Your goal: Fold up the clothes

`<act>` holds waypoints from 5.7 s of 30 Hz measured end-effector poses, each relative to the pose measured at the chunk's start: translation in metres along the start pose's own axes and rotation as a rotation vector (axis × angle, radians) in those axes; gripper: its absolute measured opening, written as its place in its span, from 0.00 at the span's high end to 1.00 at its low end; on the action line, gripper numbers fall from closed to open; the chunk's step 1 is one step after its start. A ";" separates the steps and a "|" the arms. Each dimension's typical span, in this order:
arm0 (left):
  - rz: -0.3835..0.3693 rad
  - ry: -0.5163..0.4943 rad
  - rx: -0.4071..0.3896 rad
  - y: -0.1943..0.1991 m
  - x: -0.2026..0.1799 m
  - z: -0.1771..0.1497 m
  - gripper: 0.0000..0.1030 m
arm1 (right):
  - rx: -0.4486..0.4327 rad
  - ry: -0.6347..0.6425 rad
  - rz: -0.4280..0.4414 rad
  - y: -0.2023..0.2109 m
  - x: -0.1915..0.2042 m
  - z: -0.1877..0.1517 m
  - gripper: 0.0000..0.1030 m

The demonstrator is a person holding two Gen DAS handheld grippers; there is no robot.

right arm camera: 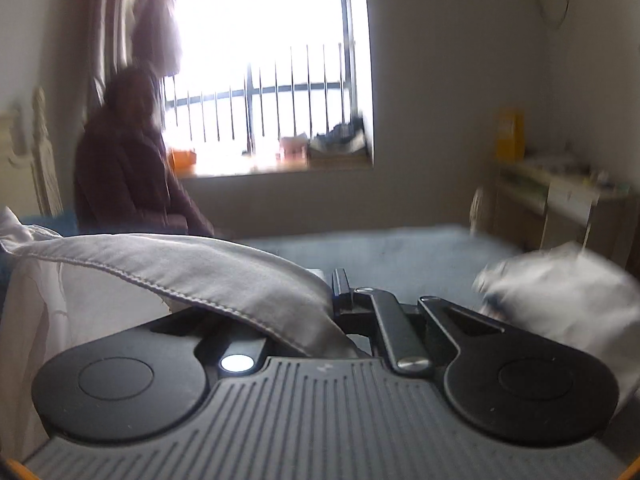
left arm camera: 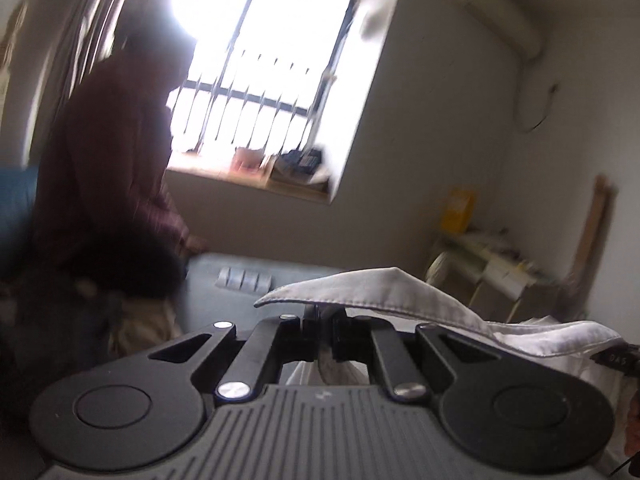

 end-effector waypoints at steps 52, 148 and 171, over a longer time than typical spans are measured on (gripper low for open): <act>0.086 0.162 0.561 -0.221 0.135 -0.110 0.31 | 0.669 -0.542 0.193 -0.312 -0.048 -0.091 0.18; 0.668 -0.053 0.292 0.046 0.324 -0.027 0.17 | 0.863 -0.818 0.593 -0.021 0.228 -0.276 0.67; 0.167 -0.409 0.793 0.049 0.034 -0.320 0.69 | 0.519 -1.031 0.651 0.071 0.115 -0.241 0.68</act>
Point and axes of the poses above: each gripper's, at about its wrist camera, not at the fingertips, and y roughly against the way its jaws point, x to its left, z to its top, the point moved 6 cm from there along -y, roughly the way its jaws point, and after that the axes turned 5 degrees about x, right-handed, at the moved point
